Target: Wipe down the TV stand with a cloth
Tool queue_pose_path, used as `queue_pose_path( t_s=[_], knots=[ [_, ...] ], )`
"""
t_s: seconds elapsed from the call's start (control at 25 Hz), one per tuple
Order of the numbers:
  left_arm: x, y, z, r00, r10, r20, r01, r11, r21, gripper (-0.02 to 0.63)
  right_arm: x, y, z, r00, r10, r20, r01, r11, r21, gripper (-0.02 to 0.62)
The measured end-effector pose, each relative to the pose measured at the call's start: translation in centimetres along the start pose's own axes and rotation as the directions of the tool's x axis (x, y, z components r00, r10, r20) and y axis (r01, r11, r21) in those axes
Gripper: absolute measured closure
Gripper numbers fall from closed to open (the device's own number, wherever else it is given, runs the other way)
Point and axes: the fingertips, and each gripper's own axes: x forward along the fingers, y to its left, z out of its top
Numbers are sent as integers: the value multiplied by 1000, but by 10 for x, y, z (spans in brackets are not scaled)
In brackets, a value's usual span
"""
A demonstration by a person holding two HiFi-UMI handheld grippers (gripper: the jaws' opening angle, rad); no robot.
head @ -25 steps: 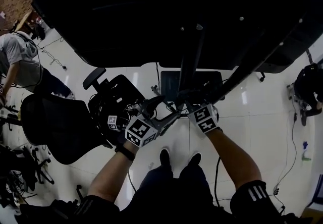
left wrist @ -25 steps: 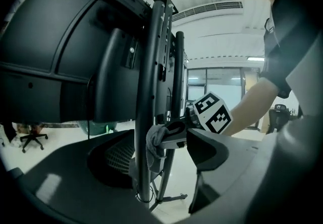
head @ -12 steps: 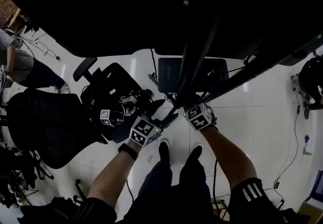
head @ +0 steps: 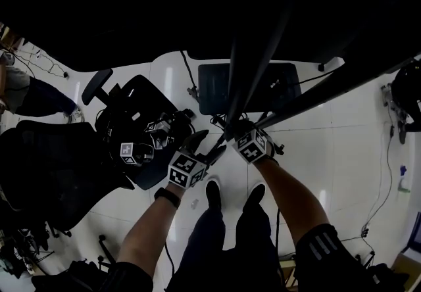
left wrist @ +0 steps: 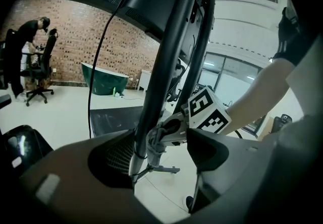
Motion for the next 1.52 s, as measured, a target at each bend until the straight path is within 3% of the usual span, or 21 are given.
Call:
queue_pose_path(
  t_s=[0.2, 0.36, 0.6, 0.8, 1.0, 1.28, 1.52],
  knots=[
    [9, 5, -16, 1000, 9, -26, -10, 999, -44, 256, 24, -1, -19, 999, 3, -49, -6, 998, -55, 572],
    [14, 1, -18, 1000, 3, -30, -4, 999, -39, 256, 25, 1, -23, 999, 12, -36, -12, 1000, -6, 572],
    [2, -32, 9, 999, -38, 14, 38, 999, -19, 256, -39, 10, 8, 994, 36, 103, -39, 999, 26, 572],
    [-18, -79, 71, 992, -71, 105, 63, 995, 73, 256, -140, -1, 56, 966, 31, 255, -25, 999, -25, 572],
    [-43, -129, 157, 968, -129, 213, 97, 983, 153, 256, -257, -18, 115, 910, -28, 413, 38, 999, -16, 572],
    [-84, -197, 277, 912, -198, 359, 63, 932, 356, 256, -416, -50, 196, 778, -118, 616, 199, 978, -64, 572],
    [-119, -247, 375, 838, -273, 472, 24, 883, 468, 256, -530, -83, 256, 673, -163, 722, 348, 931, -114, 572]
  ],
)
